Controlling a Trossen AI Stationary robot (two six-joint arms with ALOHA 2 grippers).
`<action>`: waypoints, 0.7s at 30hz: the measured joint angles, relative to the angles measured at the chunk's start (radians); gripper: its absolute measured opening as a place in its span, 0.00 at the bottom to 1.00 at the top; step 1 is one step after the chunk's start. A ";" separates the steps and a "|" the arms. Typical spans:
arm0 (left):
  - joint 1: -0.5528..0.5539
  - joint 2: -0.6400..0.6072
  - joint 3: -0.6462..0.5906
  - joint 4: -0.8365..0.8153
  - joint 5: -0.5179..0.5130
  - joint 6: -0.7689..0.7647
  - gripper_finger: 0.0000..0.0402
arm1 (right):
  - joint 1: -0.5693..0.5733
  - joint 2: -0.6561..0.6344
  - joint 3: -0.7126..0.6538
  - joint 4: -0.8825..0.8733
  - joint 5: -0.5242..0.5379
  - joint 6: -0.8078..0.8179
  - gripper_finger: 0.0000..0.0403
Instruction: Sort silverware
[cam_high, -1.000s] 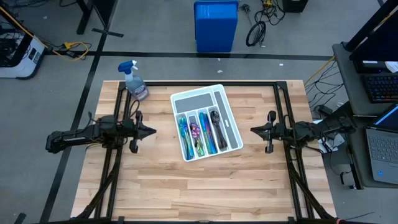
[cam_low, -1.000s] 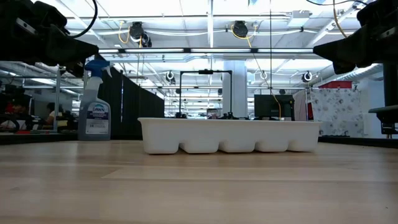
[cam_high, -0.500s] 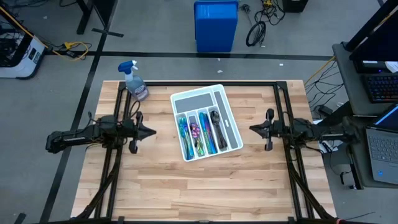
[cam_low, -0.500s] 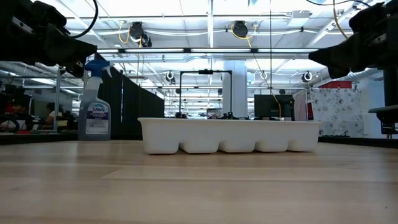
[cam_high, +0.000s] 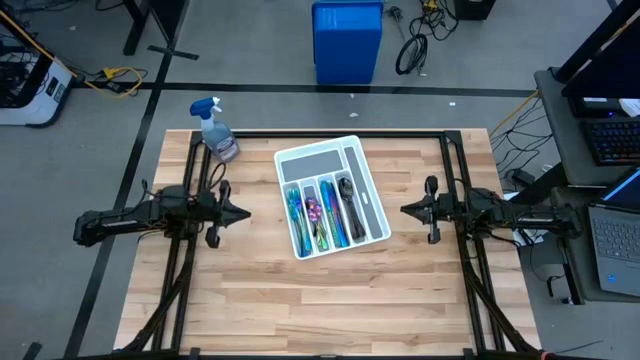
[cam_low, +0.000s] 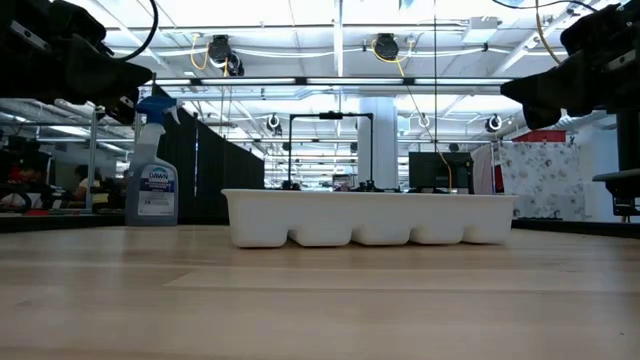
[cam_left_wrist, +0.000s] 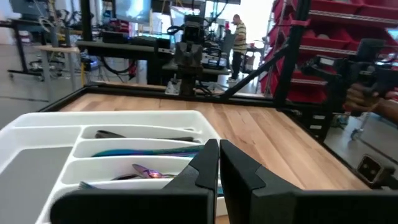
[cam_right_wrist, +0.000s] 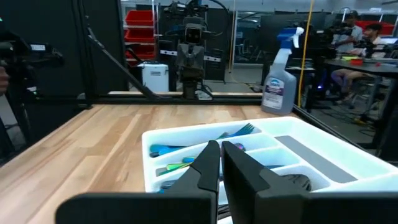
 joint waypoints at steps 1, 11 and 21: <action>0.000 0.000 0.000 0.001 0.002 0.000 0.00 | 0.000 0.000 0.000 0.000 -0.002 0.007 0.00; -0.039 0.000 0.000 0.002 0.019 -0.003 0.00 | 0.000 0.000 0.000 -0.001 -0.002 0.015 0.00; -0.137 0.006 -0.037 0.100 -0.062 -0.020 0.00 | 0.000 0.000 0.000 -0.001 -0.001 0.022 0.00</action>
